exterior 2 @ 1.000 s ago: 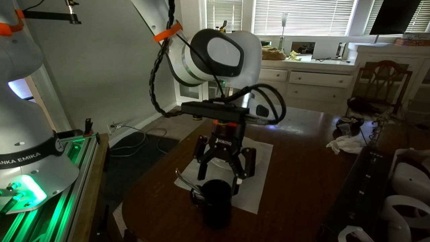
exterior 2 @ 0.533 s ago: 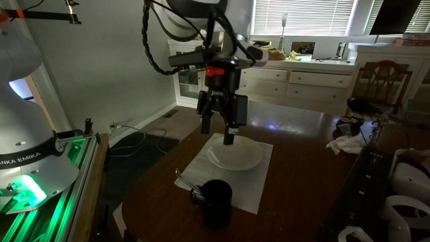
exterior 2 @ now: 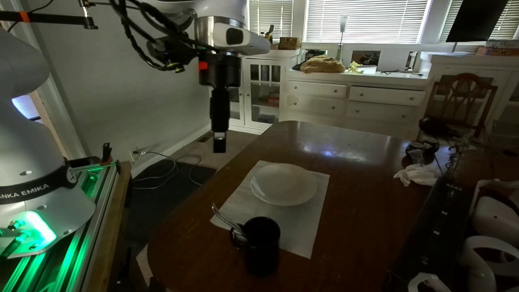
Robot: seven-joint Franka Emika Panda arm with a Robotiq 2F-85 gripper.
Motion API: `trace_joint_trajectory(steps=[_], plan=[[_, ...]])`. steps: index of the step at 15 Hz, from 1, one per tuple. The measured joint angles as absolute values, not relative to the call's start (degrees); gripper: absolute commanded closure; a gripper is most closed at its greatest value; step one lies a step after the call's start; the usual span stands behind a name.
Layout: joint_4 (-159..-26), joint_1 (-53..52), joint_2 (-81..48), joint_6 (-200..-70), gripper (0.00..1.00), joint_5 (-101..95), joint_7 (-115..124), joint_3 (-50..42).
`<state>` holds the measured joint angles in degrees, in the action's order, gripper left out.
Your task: Put the silver fork in the black mug then place the mug on the white plate.
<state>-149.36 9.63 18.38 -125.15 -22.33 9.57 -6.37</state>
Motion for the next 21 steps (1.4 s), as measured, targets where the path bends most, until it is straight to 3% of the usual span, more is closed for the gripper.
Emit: trace_joint_trajectory(steps=[8, 16, 21], plan=[[-157.9, 11.9, 25.4, -129.1, 0.00, -22.3, 21.9, -4.6], [-157.8, 13.1, 21.8, -129.7, 0.00, -22.0, 30.7, -1.2], [-157.8, 15.8, 17.7, -139.3, 0.00, -26.4, 38.3, -0.1]])
